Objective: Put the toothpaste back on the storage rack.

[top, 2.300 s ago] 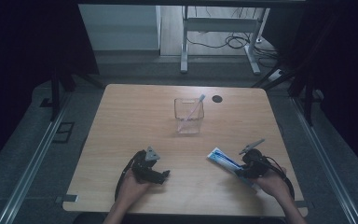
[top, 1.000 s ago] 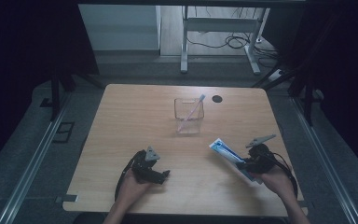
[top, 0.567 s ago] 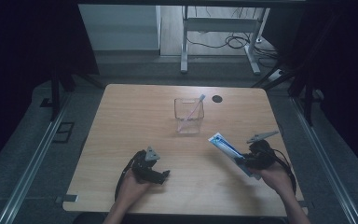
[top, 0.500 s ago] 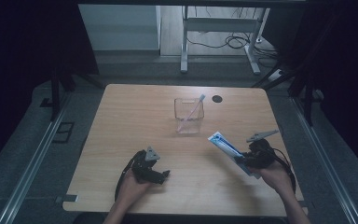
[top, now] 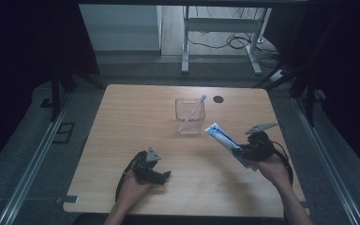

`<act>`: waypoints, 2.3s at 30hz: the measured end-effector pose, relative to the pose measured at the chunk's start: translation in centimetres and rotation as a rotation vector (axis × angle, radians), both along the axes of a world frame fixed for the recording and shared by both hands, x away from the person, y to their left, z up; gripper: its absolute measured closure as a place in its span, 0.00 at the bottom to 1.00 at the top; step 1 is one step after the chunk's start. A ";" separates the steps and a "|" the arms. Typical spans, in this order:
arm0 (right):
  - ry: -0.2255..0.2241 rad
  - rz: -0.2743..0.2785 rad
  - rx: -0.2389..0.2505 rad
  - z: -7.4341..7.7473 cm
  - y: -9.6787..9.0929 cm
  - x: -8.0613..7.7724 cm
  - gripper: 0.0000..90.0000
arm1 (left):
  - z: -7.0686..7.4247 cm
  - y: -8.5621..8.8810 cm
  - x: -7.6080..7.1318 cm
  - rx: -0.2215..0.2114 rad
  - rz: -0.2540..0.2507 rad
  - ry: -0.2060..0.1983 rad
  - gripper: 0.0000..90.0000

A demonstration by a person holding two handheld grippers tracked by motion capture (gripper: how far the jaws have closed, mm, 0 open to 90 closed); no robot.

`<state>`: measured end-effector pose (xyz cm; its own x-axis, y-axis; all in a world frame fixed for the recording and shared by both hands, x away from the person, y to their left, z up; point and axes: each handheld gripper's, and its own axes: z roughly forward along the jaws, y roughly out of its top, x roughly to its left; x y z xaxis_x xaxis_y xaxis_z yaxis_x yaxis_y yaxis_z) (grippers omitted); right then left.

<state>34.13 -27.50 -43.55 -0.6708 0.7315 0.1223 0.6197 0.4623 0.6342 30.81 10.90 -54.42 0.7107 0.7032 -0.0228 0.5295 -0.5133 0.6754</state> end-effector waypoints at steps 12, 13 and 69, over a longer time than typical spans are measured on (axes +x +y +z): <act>-0.038 0.016 0.036 1.8 1.6 1.2 0.81 | 0.0 0.0 0.0 0.006 -0.005 0.001 0.07; -0.040 0.017 0.038 2.0 1.7 1.3 0.81 | 0.0 0.0 0.0 0.006 -0.005 0.001 0.07; -0.138 0.052 0.083 4.3 9.8 8.9 0.81 | 0.0 0.0 0.0 0.008 -0.006 0.000 0.07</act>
<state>43.03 -17.74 -39.29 -0.7221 0.6866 0.0845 0.5004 0.4340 0.7492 30.84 10.95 -54.39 0.7146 0.6993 -0.0177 0.5268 -0.5213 0.6713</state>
